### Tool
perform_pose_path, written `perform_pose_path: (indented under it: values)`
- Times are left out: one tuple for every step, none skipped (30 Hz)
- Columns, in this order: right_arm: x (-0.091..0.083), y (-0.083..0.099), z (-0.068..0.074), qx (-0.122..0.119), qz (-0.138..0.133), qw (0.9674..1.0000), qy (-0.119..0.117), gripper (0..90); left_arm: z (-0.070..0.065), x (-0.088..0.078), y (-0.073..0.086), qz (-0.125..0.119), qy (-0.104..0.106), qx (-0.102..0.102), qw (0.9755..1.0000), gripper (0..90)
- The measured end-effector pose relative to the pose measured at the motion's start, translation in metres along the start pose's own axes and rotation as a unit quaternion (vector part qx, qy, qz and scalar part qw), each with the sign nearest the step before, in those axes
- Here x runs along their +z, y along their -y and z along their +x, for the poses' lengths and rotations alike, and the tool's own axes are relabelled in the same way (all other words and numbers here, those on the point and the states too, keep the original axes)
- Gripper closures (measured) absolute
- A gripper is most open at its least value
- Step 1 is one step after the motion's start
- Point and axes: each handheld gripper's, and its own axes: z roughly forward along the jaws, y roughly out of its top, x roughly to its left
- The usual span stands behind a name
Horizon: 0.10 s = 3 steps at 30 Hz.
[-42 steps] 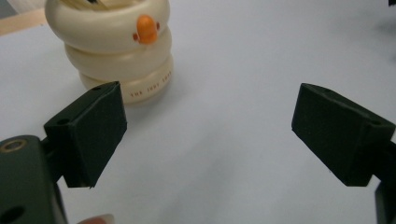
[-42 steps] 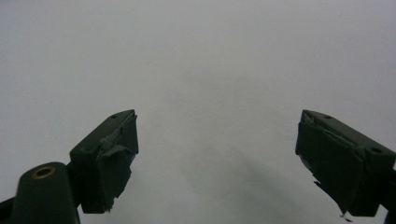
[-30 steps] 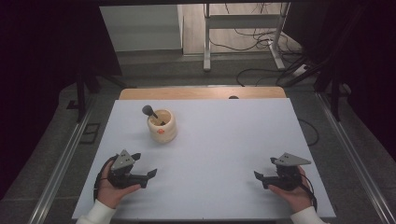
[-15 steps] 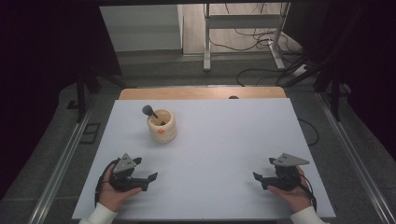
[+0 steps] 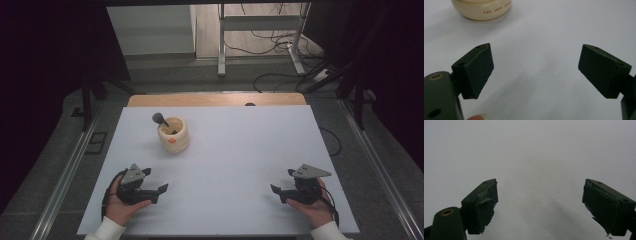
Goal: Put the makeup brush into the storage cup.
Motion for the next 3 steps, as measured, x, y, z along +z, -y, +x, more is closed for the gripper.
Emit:
perform_pose_path:
  values:
    - [0.0000,0.0000,0.0002,-0.001,0.000,1.0000,-0.001,13.8,0.0003,0.0000,0.0001,0.000,0.000,0.000,1.0000,13.5]
    - [0.0001,0.0000,0.0003,-0.001,0.000,1.0000,0.000,13.8,0.0006,-0.0001,0.0001,-0.001,-0.001,0.000,1.0000,13.5]
    - [0.0003,0.0000,0.0003,-0.002,-0.001,1.0000,-0.002,13.8,0.0009,-0.0001,0.0001,-0.001,-0.001,-0.001,1.0000,13.5]
